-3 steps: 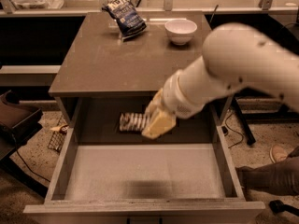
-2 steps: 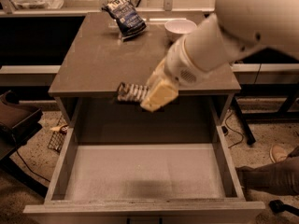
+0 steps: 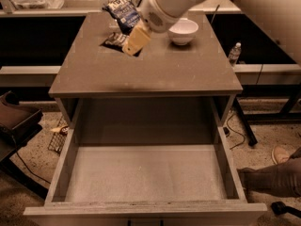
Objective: Pick rxbar chocolate from top drawer and place on counter
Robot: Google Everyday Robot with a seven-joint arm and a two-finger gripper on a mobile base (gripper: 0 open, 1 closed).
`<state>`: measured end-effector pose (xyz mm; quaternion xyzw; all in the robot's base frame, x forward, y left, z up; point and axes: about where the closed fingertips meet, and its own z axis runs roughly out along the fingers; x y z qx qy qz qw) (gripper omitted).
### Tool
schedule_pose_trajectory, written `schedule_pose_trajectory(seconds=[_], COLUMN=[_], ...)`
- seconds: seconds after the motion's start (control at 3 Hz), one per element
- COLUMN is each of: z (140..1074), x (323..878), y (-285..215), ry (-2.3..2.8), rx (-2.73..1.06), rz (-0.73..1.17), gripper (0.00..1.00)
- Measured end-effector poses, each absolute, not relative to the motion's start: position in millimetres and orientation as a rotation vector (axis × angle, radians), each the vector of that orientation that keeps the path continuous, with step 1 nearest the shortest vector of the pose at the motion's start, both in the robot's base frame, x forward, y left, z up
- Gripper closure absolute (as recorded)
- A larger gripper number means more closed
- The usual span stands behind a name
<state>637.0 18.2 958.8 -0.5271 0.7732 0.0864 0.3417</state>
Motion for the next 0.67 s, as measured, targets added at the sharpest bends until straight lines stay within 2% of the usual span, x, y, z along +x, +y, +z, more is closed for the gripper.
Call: schedule_pose_trajectory(seconds=[0.33,0.67], z=[918.2,868.4], x=[699.8,728.0], y=[42.1,49.0], ry=[2.057,2.069], rx=[-1.325,-1.305], rz=[0.186,0.190], gripper=[1.00,1.00])
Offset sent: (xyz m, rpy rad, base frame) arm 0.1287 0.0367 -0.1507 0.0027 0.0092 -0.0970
